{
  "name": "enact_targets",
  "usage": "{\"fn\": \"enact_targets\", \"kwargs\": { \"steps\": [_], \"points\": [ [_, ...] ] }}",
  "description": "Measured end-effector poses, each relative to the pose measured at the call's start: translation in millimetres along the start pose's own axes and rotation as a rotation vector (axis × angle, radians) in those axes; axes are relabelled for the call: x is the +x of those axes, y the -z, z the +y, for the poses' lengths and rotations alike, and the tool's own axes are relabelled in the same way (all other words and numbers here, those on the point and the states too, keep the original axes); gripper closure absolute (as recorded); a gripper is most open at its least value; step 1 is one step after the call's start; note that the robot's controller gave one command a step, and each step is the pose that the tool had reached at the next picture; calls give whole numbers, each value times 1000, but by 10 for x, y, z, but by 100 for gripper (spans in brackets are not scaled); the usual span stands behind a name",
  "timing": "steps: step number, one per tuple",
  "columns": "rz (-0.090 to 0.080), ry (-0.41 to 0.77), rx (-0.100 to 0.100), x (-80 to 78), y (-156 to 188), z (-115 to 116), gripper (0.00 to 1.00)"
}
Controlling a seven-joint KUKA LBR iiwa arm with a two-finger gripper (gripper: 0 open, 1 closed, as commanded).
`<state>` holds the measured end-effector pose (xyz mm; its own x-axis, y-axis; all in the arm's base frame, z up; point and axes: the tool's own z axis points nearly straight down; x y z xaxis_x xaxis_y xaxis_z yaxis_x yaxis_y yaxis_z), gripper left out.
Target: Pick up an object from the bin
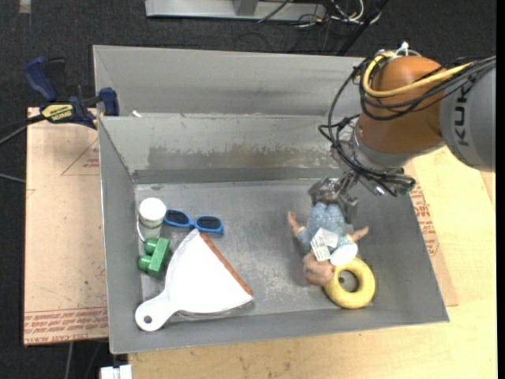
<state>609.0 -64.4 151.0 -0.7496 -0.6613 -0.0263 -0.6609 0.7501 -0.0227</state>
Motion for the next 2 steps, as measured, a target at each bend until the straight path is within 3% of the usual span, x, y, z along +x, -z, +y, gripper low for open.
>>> {"fn": "enact_targets", "kwargs": {
  "steps": [1,2],
  "points": [
    [22,10,-32,17,-40,141,100],
    [-3,70,2,143,171,53,100]
  ]
}}
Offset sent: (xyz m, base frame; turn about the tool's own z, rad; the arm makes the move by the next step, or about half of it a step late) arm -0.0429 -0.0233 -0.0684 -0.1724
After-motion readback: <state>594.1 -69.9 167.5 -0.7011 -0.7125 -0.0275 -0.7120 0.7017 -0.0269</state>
